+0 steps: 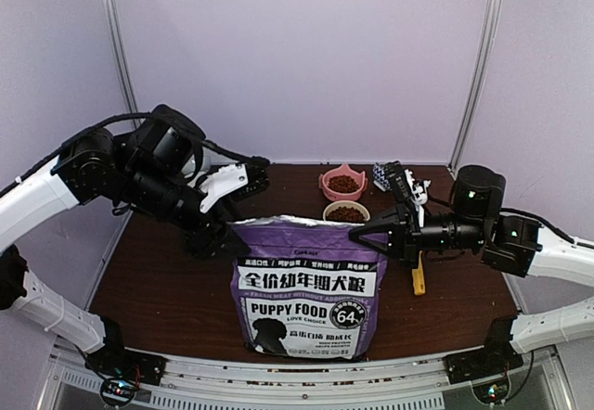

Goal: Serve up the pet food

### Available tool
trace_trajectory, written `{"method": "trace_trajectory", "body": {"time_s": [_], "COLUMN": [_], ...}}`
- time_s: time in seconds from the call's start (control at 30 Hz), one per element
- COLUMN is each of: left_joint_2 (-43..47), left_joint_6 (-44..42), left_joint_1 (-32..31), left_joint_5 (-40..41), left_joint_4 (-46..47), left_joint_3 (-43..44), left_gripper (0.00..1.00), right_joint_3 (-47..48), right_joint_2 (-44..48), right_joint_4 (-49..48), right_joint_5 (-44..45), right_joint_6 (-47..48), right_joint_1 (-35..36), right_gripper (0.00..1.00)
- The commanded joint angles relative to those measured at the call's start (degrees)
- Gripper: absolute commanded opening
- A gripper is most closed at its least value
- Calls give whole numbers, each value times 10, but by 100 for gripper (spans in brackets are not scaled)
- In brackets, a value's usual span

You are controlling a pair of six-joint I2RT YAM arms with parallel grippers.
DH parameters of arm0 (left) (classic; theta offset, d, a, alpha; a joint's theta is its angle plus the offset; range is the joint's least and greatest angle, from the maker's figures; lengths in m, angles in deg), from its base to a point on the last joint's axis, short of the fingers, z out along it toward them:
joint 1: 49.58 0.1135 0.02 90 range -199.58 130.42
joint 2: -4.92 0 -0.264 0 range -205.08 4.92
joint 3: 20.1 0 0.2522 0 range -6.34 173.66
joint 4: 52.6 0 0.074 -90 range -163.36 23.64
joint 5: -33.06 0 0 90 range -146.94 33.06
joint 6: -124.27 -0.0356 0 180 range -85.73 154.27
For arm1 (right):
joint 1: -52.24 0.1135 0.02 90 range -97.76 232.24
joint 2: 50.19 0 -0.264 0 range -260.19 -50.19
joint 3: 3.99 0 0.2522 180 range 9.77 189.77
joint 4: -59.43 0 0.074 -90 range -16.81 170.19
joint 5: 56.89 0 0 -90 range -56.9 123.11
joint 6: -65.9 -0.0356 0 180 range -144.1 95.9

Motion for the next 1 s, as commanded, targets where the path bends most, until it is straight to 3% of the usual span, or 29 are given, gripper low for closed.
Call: {"method": "trace_trajectory", "body": {"time_s": [0.0, 0.2, 0.3, 0.4, 0.53, 0.7, 0.87, 0.97], "left_joint_2": [-33, -118, -153, -168, -170, -162, -166, -168], "left_joint_6": [7, -16, -21, -24, -23, -23, -19, -17], "left_joint_1": [3, -16, -22, -26, -27, -27, -27, -27], "left_joint_5": [-99, -143, -168, -182, -187, -180, -174, -171], "left_joint_4": [60, 62, 59, 58, 58, 57, 57, 61], "left_joint_3": [45, 114, 142, 160, 160, 152, 158, 160], "left_gripper": [68, 68, 62, 43, 2, 0, 0, 0], "right_joint_3": [24, 29, 30, 28, 21, 14, 1, -6], "right_joint_2": [0, -14, -19, -19, -15, 3, 36, 55], "right_joint_4": [-43, -58, -59, -58, -58, -40, -17, 2], "right_joint_5": [-17, -33, -36, -36, -32, -15, 8, 16], "right_joint_6": [0, -5, -3, -1, 2, 5, 8, 11], "right_joint_1": [-6, -3, -1, 0, 1, 0, -3, -7], "right_gripper": [0, 0, 0, 0, 0, 2, 28, 35]}}
